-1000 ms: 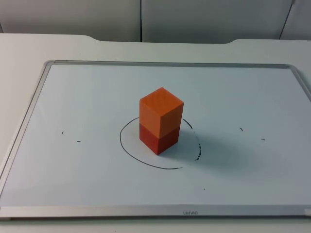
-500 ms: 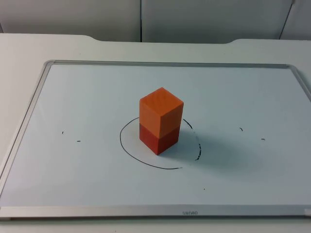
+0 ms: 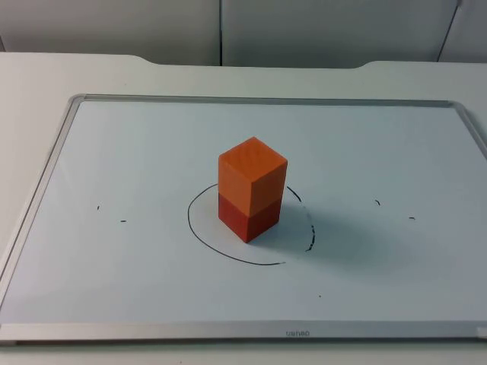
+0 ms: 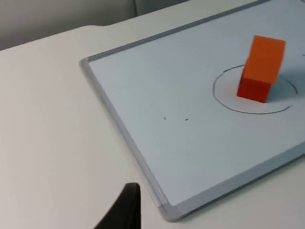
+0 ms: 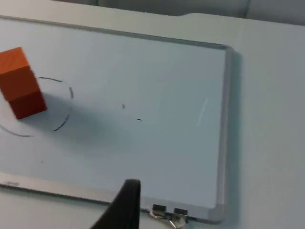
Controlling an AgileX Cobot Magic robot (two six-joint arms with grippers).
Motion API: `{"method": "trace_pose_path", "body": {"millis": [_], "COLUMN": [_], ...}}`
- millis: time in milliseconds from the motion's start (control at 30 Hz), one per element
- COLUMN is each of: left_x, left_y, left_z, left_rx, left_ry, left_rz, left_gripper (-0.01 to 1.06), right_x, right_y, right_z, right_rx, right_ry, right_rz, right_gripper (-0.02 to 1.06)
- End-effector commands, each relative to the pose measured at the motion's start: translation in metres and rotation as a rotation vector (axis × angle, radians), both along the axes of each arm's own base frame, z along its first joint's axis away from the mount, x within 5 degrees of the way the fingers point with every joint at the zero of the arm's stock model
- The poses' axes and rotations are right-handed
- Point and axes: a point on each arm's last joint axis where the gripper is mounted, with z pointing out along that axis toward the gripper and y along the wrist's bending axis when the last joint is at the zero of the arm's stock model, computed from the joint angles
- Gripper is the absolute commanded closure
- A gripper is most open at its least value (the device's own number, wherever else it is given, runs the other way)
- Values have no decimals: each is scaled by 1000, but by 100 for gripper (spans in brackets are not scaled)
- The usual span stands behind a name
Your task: Pick up one cube with the left hand and another cube with the right hand. First place the cube in the right hand at the target position, then stack the cube in the left hand on top.
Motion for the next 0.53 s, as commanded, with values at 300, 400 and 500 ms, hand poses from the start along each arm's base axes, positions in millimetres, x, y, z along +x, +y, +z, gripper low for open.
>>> {"method": "trace_pose_path", "body": {"millis": [300,400,500], "left_x": [-1,-2,-2], "left_y": [-2,-2,-3], "left_z": [-1,-1,-1], "left_rx": [-3,-3,-3], "left_ry": [-8,-8,-8], "left_rz": [277,322,374], "left_gripper": [0,0,0], "right_x": [-1,-1,-1], "right_y": [1,1,1], "right_z": [0,0,0], "right_rx": [0,0,0], "right_ry": [-11,-11,-11], "right_rz": [-175,-183,-183], "right_gripper": [0,0,0]}}
